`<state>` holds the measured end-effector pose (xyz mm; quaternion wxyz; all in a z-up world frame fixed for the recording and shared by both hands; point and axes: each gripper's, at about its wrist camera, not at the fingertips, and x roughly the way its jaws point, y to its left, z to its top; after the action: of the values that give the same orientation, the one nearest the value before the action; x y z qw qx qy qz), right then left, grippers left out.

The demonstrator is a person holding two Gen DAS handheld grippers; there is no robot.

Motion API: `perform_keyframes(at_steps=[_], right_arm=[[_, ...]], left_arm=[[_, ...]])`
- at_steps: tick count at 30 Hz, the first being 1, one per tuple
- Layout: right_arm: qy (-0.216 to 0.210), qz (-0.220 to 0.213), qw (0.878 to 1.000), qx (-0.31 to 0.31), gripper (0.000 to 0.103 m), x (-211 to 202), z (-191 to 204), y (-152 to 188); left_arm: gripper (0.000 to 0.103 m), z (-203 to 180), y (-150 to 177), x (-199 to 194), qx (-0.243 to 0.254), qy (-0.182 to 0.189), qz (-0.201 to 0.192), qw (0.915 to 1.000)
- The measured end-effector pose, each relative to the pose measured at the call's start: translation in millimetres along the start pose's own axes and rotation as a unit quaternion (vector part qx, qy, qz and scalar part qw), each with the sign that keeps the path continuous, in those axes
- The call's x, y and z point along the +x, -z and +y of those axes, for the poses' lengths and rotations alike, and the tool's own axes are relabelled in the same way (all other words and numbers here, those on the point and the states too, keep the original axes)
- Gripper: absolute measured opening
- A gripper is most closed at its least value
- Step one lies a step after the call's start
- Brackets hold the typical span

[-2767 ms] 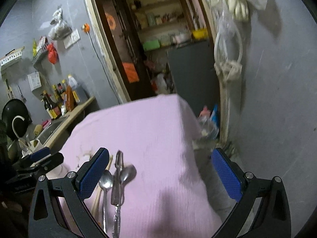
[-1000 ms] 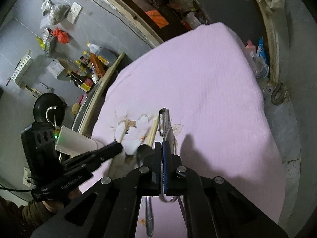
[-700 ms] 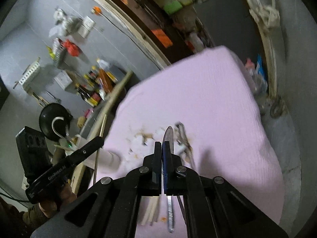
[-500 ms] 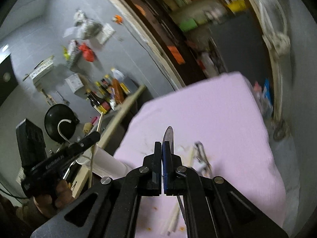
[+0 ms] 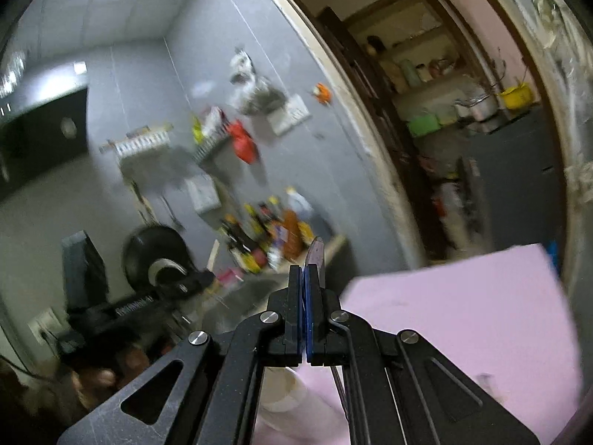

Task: Organize utensils
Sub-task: 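Carry the knife in the right gripper and chopstick in the left to the holder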

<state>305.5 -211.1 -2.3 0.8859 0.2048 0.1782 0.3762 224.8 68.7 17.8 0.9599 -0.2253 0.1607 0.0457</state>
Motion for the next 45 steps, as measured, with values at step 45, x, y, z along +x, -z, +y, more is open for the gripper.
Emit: perform_keyframes(at_steps=[45], right_arm=[[-0.083,-0.024,0.991,0.100,0.002,132,-2,103]], left_arm=[[0.005,96,31,35,0.015,-0.090,-0.108,0.9899]])
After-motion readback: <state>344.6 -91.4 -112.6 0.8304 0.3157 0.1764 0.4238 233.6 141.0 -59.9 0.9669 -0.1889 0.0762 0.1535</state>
